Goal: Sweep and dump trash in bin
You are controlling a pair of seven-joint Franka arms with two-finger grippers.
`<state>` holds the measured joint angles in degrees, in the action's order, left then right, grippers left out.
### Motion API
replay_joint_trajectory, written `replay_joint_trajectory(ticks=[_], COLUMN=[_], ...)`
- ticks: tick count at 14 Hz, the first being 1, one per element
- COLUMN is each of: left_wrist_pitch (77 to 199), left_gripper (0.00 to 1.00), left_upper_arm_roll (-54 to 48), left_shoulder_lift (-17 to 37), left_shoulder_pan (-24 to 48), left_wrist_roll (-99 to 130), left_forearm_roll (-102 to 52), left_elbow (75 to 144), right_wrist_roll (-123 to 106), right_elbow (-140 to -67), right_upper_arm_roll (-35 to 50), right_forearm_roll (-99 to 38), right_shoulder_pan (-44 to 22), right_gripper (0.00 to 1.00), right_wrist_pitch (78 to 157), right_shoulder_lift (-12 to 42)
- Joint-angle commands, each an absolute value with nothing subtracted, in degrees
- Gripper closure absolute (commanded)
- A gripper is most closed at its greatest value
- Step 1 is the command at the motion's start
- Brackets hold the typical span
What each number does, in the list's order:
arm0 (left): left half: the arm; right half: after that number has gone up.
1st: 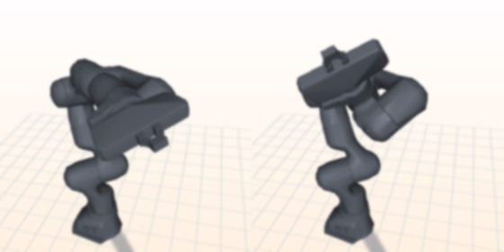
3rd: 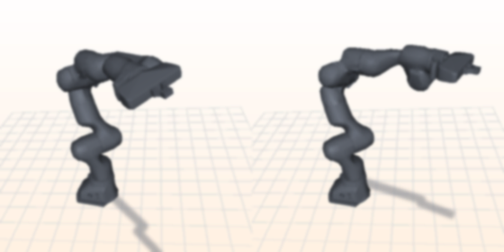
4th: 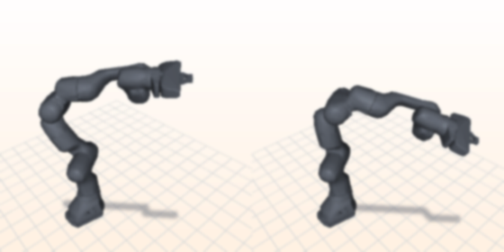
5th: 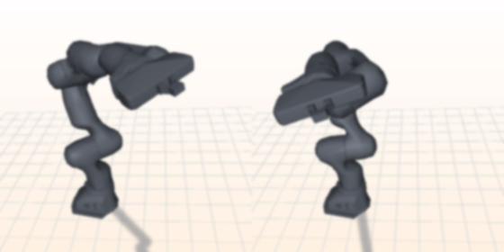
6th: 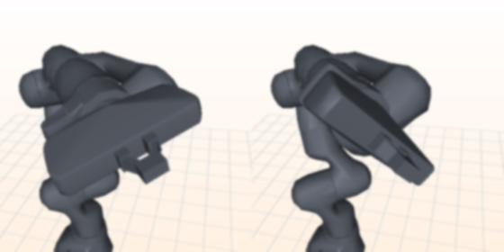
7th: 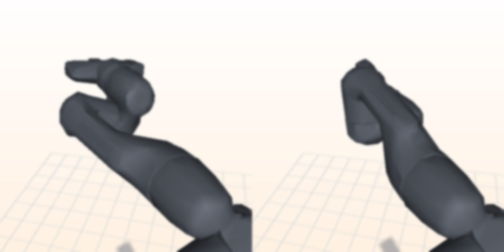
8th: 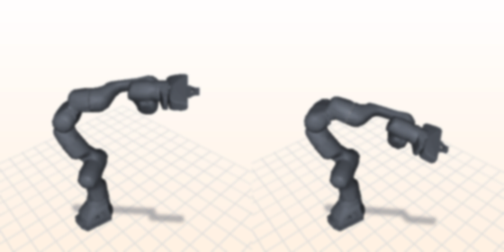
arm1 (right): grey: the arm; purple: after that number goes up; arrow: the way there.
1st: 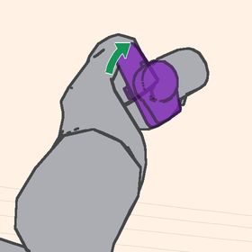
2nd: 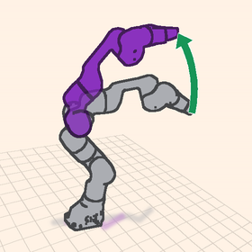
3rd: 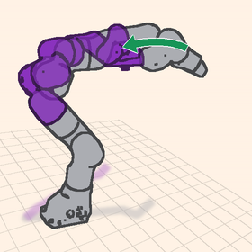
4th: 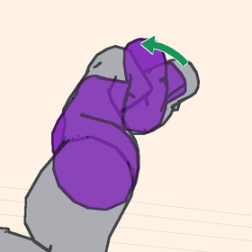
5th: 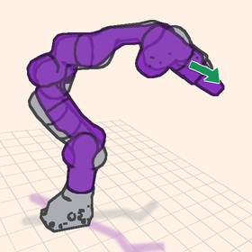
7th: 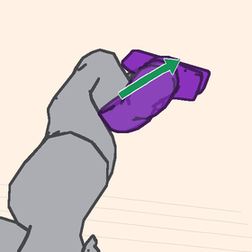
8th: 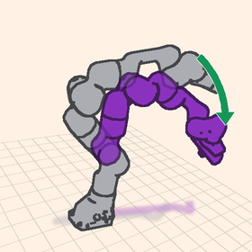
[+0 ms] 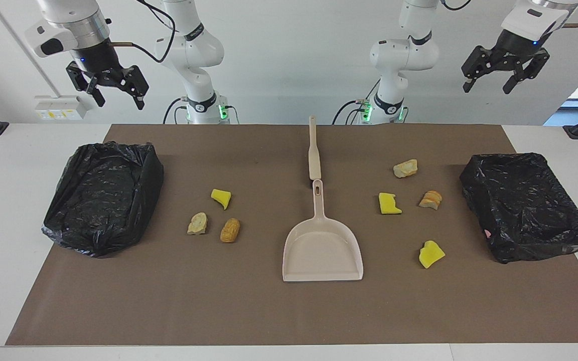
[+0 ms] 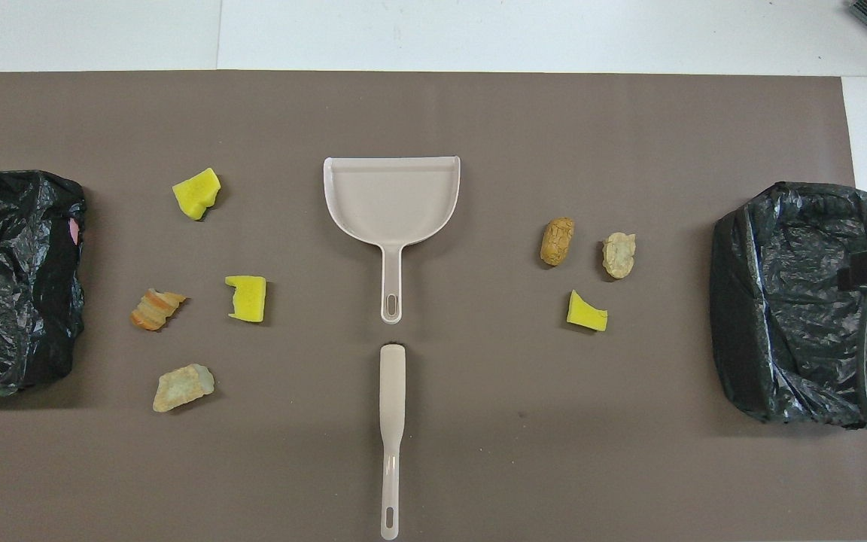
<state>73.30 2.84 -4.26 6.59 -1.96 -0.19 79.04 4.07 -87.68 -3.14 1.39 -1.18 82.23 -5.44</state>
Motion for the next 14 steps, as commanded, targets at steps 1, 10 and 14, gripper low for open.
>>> replay_joint_trajectory(ticks=[1, 10, 14], left_wrist_pitch=[72.9, 75.6, 80.8], left_gripper=[0.0, 0.0, 0.0], left_upper_arm_roll=[3.2, 0.6, -4.1], left_shoulder_lift=[-5.4, -8.9, -15.2], left_shoulder_pan=[7.5, 8.3, 8.4], left_wrist_roll=[-1.1, 1.2, 3.3], left_forearm_roll=[0.4, 0.3, -0.9], left_elbow=[79.9, 86.8, 98.3], right_wrist_roll=[2.3, 2.5, 2.5], right_elbow=[-88.9, -89.1, -89.1], right_upper_arm_roll=[-3.0, -3.0, -3.0], right_forearm_roll=[1.5, 1.3, 1.3], right_shoulder_pan=[-0.6, -0.7, -0.7], right_gripper=[0.0, 0.0, 0.0], right_wrist_pitch=[82.1, 82.4, 82.4], right_shoulder_lift=[-6.7, -6.8, -6.8])
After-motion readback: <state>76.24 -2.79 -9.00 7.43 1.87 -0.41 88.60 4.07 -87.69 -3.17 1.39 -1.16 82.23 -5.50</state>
